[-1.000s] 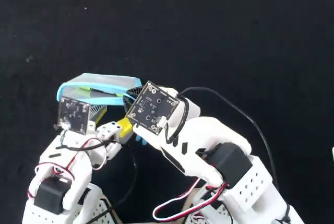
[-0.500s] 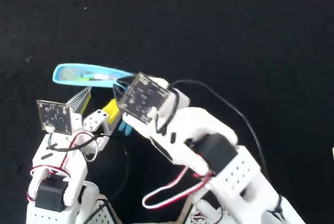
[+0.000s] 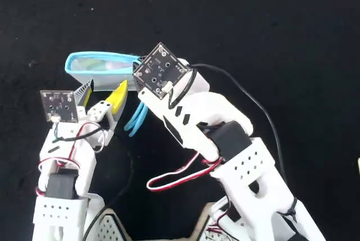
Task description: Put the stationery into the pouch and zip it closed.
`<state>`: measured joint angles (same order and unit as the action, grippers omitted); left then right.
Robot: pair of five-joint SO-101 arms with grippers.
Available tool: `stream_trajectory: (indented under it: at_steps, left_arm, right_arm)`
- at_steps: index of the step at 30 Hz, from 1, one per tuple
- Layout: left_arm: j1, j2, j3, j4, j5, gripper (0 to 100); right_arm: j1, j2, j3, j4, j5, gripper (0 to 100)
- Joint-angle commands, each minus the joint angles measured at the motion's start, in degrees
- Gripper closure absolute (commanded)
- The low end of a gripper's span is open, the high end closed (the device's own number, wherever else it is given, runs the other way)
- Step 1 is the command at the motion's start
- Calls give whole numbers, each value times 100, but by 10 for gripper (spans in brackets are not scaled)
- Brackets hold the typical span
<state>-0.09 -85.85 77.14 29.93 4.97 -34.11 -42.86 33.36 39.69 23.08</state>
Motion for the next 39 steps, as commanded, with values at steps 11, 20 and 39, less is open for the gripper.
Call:
stream_trajectory:
  at_steps: [11,20,39]
  left_arm:
    - [1077,1099,-382,-677,853,720]
    - [127,1046,-391,-826,958,732]
    - [-136,844,-558,220,1002,732]
  right_arm:
    - [167,110,-488,466,62,988]
    - [167,101,-488,668,62,988]
    - [-862,-215,-611,774,62,988]
